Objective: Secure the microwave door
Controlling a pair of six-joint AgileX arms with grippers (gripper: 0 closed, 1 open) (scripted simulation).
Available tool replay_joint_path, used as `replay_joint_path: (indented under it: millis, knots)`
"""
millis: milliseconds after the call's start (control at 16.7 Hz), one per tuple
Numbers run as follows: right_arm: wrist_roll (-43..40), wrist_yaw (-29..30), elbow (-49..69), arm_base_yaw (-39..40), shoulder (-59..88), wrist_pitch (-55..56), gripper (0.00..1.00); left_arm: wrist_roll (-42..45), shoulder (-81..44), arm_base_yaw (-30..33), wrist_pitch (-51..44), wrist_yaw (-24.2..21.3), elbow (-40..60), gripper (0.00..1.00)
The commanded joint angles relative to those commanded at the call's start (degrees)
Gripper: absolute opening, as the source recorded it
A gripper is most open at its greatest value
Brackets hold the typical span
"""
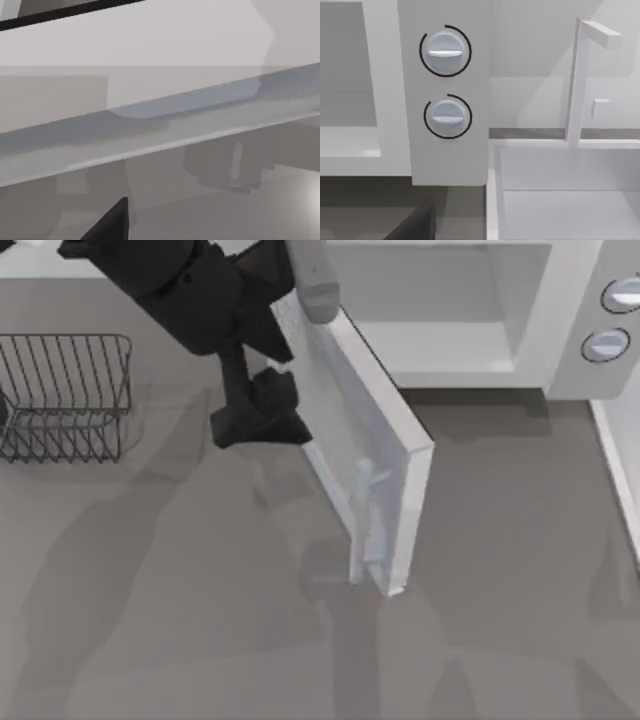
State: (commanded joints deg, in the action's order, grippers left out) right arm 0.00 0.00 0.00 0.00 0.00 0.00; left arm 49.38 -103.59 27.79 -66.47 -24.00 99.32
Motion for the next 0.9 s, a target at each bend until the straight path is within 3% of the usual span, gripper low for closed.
replay_joint_path:
  millis: [600, 900]
  knots:
    - [0.00, 0.00, 0.00, 0.00, 0.00, 0.00, 1.00, 0.00, 0.00, 0.00, 0.00, 0.00, 0.00, 0.02]
    - [0.00, 0.00, 0.00, 0.00, 0.00, 0.00, 1.00, 0.00, 0.00, 0.00, 0.00, 0.00, 0.00, 0.00]
